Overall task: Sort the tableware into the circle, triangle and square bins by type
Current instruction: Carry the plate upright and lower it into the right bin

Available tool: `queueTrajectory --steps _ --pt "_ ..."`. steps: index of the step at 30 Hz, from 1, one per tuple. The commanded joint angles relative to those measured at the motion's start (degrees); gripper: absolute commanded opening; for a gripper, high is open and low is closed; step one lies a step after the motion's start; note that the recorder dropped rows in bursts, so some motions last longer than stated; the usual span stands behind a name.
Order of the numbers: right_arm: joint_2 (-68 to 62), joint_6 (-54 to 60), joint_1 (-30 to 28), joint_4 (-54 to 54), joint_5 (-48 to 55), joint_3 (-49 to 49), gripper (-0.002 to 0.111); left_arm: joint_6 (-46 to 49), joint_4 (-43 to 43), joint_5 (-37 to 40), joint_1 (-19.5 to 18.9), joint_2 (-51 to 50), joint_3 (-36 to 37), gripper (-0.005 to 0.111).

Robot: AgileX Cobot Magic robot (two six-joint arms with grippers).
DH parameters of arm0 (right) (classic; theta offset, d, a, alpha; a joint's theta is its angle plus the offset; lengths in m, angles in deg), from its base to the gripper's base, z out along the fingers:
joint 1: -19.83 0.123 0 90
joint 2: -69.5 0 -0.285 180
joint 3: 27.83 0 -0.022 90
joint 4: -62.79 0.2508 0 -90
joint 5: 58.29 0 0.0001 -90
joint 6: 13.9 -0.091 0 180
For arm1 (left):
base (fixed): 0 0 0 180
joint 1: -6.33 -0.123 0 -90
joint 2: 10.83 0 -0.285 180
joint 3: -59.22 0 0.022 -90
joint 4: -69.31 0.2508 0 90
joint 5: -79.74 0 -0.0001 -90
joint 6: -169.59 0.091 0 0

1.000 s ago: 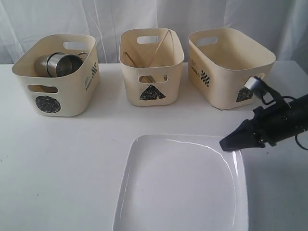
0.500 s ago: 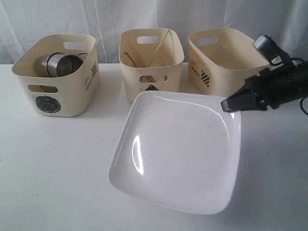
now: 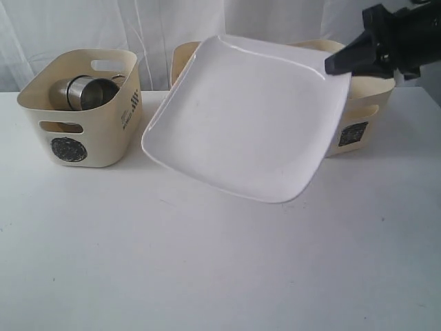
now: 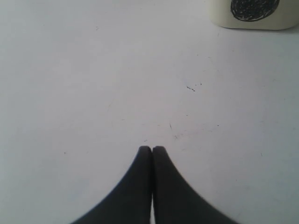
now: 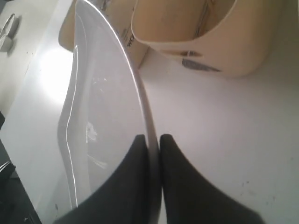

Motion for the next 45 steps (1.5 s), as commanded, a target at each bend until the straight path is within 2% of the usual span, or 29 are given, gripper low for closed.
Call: queueTrajectory --steps 1,5,10,14,21,28,40,45 --pt "0.01 -1.33 -3.45 7.26 1.29 -7.24 0.000 -0.20 0.08 0.03 0.36 0.14 0.25 0.000" --pt "-2.28 -1.73 -7.91 12.74 1.29 -13.21 0.000 -0.20 0.08 0.03 0.36 0.14 0.25 0.000" --pt "-6.89 -1.73 -12.36 14.15 -2.71 -19.16 0.000 -0.20 0.08 0.03 0.36 0.14 0.25 0.000" --pt "-10.74 -1.73 -13.40 14.96 -6.33 -23.26 0.000 -0.20 0.08 0.03 0.36 0.14 0.25 0.000" --pt "-17.66 -0.33 -13.40 14.96 -18.73 -29.26 0.000 -0.20 0.08 0.03 0.36 0.14 0.25 0.000" --pt "-23.31 9.73 -13.40 14.85 -22.54 -32.72 0.000 -0.20 0.08 0.03 0.36 0.14 0.25 0.000" --pt "-24.27 39.16 -11.93 14.36 -23.99 -32.72 0.000 -0.20 0.08 0.03 0.36 0.14 0.25 0.000" --pt "-24.27 40.05 -10.27 9.62 -26.12 -32.72 0.000 -0.20 0.08 0.03 0.36 0.14 0.25 0.000"
